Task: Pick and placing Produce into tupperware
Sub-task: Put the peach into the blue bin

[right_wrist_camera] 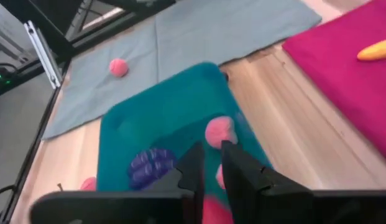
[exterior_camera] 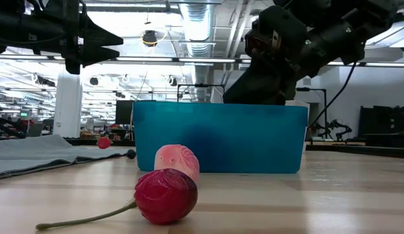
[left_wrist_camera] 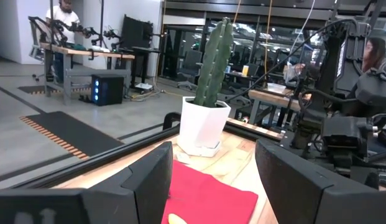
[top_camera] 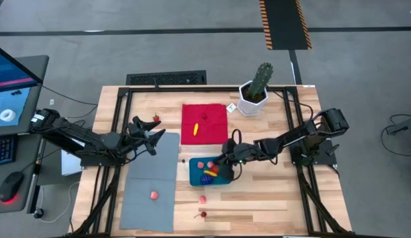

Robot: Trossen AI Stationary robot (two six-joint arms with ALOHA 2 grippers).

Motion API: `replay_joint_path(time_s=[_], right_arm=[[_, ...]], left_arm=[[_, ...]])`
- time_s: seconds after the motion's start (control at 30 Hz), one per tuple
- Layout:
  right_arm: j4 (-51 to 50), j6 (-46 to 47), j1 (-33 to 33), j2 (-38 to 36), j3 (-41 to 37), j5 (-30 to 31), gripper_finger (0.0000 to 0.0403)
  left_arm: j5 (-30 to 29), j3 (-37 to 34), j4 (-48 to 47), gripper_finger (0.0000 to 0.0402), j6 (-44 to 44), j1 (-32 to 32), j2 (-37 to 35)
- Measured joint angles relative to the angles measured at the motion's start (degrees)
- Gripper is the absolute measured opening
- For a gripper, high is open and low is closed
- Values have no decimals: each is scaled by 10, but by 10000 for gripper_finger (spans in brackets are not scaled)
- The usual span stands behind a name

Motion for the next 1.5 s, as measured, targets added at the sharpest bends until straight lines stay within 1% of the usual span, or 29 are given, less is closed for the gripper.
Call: replay_joint_path(time_s=[0.1, 0.2, 0.3, 0.4, 0.47, 0.53, 0.6, 0.67, 0.73, 0.8, 0.9, 0.93, 1.0, 1.07, 1.17, 1.2, 1.33, 1.5], right_arm=[[15, -10, -4, 0, 0, 2, 90], [48, -46, -12, 0, 0, 3, 107], [89, -50, -36, 0, 2, 2, 115], [77, -50, -74, 0, 25, -21, 115], [43, -56, -98, 0, 50, -42, 113], [-28, -71, -118, 0, 86, -39, 110], [-122, -56, -135, 0, 124, -4, 105], [-196, -32, -150, 0, 156, 30, 99], [-238, -30, -165, 0, 179, 36, 95], [-260, -23, -181, 0, 197, 23, 93], [-315, 40, -216, 0, 232, -43, 93], [-340, 53, -228, 0, 242, -56, 93], [-372, 59, -250, 22, 262, -61, 93], [-428, 61, -272, 33, 269, -63, 93], [-433, 61, -287, 55, 288, -75, 93], [-442, 59, -288, 60, 287, -76, 93], [-421, 56, -281, 85, 287, -79, 93], [-412, -4, -253, 83, 290, -78, 93]], left_arm=[[0, 0, 0, 219, 0, 0, 0], [-7, 0, 0, 219, 4, 0, 0], [-14, 0, 0, 219, 5, 1, 0], [-15, 0, 0, 219, 5, 7, 0], [-15, 0, 0, 219, 4, 12, 0], [-12, 0, 0, 219, 2, 16, 0], [-7, 0, 0, 219, 2, 20, 0], [-6, 0, 0, 219, -5, 22, 0], [-6, 0, 0, 219, -6, 24, 0], [-6, 0, 0, 219, -10, 26, 0], [-6, 0, 0, 219, -17, 26, 0], [-6, 0, 0, 219, -17, 26, 0], [-6, 0, 0, 219, -18, 26, 0], [-6, 0, 0, 219, -18, 26, 0], [-5, 0, 0, 219, -18, 26, 0], [-3, 0, 1, 219, -18, 26, 0], [-1, -1, -1, 219, -17, 26, 0], [-4, -1, -3, 219, -17, 27, 0]])
